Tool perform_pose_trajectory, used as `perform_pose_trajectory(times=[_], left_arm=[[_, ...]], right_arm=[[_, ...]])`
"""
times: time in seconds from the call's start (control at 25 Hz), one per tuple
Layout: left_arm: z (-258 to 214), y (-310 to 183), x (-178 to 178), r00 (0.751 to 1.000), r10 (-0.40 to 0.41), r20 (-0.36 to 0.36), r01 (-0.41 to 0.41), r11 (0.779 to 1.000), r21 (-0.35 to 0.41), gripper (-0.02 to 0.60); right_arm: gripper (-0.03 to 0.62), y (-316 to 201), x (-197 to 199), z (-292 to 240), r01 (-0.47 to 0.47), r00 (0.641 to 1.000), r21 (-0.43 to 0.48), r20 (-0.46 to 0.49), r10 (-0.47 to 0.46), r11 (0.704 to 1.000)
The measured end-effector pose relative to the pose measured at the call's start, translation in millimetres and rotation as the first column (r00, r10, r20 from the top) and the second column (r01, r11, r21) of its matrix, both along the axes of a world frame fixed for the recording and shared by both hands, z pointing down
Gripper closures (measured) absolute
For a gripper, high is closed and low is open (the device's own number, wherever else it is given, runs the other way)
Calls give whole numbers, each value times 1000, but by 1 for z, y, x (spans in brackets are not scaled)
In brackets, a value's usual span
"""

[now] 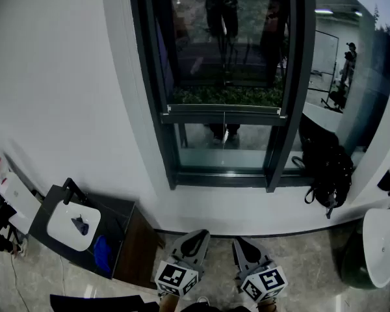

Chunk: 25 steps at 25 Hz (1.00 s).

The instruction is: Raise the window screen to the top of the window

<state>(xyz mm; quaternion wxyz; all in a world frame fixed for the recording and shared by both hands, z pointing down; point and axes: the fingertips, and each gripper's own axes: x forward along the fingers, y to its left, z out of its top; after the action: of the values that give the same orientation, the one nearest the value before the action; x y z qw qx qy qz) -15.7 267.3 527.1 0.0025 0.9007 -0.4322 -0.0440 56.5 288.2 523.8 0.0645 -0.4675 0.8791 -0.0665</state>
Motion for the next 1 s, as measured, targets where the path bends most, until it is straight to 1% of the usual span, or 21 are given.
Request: perform_pose_trajectory(times=[0.12, 0.2, 0.4, 0.6, 0.8, 0.92, 1.0], left_arm=[[3, -15, -18, 1000, -9, -13, 9, 1000, -11, 581], [5, -25, -29, 1000, -18, -25, 17, 999, -32, 581], [27, -46, -44, 1000, -5, -30, 3, 998, -61, 581], [36, -80, -60, 998, -37, -50, 32, 996, -79, 580], [39, -134, -73, 995, -90, -52, 86, 992, -90, 580], [39, -179, -80, 991, -123, -59, 117, 990, -84, 580], [34, -212, -78, 989, -131, -66, 125, 988, -88, 580]], right_arm=[[585, -11, -15, 8, 8, 1000, -21, -11, -8, 1000], [586, -18, -23, 18, 7, 1000, -32, -14, -8, 999], [586, -42, -37, 30, 7, 1000, -62, -20, -8, 998], [585, -77, -53, 37, 49, 999, -100, -18, -51, 994], [586, -137, -61, 49, 101, 995, -99, 5, -101, 990], [586, -187, -58, 43, 120, 993, -100, 21, -119, 988], [585, -220, -52, 34, 131, 991, -96, 21, -130, 987]])
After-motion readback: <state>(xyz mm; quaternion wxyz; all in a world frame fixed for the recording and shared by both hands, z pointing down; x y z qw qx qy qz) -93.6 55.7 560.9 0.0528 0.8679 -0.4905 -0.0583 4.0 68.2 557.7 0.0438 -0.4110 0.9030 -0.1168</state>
